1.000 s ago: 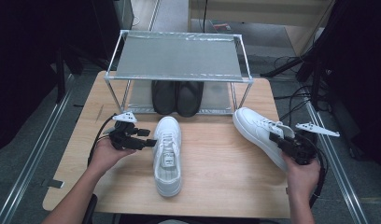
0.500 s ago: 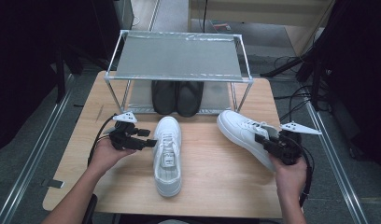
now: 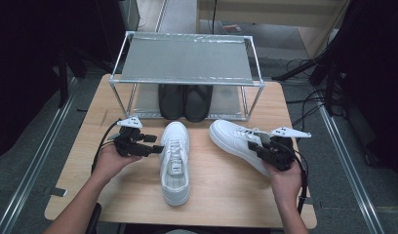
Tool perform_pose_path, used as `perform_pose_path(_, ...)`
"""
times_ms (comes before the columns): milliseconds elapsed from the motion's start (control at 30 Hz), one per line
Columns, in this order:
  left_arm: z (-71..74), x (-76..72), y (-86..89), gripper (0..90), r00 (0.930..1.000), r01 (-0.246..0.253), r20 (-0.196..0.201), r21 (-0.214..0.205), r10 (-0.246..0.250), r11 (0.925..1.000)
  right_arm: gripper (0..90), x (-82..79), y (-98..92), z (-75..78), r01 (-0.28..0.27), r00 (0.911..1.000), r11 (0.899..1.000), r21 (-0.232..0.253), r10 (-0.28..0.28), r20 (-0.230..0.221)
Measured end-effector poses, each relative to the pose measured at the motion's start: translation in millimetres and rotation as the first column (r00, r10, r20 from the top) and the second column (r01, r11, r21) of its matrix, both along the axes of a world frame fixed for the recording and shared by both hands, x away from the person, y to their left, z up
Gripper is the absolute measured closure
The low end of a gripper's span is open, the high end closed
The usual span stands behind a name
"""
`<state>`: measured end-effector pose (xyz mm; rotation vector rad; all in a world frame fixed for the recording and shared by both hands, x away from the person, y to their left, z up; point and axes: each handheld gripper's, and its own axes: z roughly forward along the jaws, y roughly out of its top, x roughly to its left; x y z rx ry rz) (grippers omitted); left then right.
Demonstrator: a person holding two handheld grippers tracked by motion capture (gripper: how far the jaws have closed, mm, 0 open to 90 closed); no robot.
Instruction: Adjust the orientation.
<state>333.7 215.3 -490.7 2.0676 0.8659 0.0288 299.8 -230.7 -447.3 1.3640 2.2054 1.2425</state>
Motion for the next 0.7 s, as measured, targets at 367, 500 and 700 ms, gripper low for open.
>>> perform_pose_path(367,0.1,-2.1,1.2,39.0,1.0000,-0.005,0.006,0.009,0.005,0.9999,80.2,-0.7,41.8,-20.4,-0.086,0.9963,0.988,-0.125,0.084,-0.018)
perform_pose_path(500,-0.3,-2.1,1.1,39.0,1.0000,-0.003,0.005,0.013,0.003,0.9999,80.2,-2.1,52.7,-23.9,-0.109,0.9936,0.987,-0.115,0.105,-0.040)
perform_pose_path(700,-0.9,-1.9,0.4,39.0,1.0000,0.000,0.001,0.016,0.000,0.9999,78.2,-6.0,68.5,-27.1,-0.117,0.9929,0.987,-0.112,0.114,-0.032)
